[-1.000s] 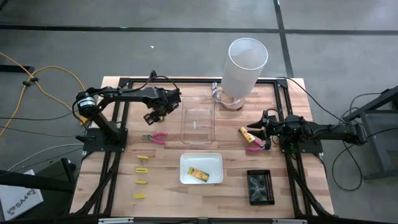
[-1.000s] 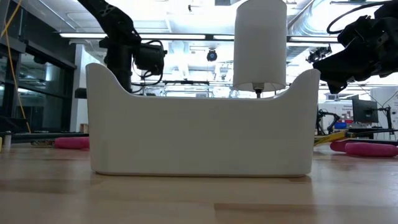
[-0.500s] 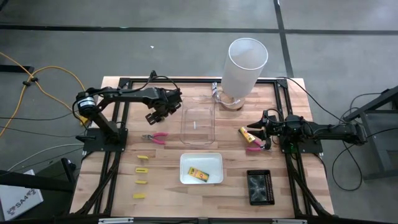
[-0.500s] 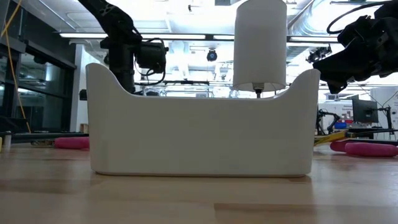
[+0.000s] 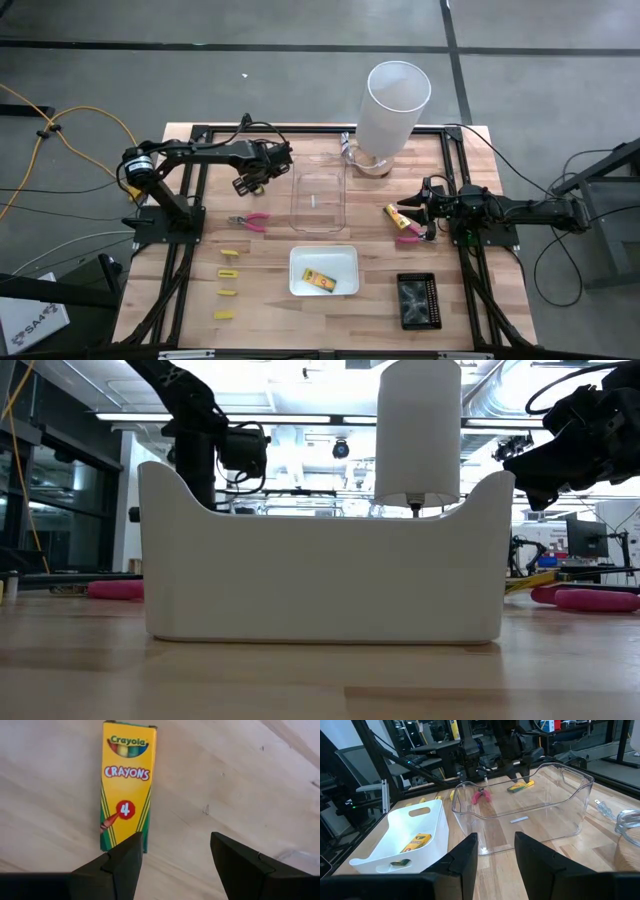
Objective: Pick & Place School Supplies
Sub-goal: Put the yellow crayon box into the white bin
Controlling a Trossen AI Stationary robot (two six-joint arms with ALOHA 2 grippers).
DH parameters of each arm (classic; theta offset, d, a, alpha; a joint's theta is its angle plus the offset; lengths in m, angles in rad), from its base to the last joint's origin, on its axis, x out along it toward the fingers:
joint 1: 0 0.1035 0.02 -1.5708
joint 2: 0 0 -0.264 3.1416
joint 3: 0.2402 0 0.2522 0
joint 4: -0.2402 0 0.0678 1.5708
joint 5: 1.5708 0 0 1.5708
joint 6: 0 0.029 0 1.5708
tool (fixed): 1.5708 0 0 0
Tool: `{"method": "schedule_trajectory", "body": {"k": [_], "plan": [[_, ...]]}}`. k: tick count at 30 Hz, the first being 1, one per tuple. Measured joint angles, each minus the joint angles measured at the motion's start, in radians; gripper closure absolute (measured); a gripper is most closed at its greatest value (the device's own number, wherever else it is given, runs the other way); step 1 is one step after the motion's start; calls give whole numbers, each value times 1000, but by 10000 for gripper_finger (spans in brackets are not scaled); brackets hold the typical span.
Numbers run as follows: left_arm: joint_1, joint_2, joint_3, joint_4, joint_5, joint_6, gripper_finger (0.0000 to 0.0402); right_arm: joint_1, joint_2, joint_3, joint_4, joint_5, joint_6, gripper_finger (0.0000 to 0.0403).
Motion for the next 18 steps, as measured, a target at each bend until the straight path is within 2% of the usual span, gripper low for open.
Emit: {"method": "schedule_trajectory", "body": {"k": [6,11,18], "plan": [[-4,0,0,3,2,-6,177,0,0,0,0,0,0,282],[-15,0,0,3,-2,51,177,0,0,0,0,0,0,282],[-31,0,0,4,-60,30,177,0,0,0,0,0,0,282]]}}
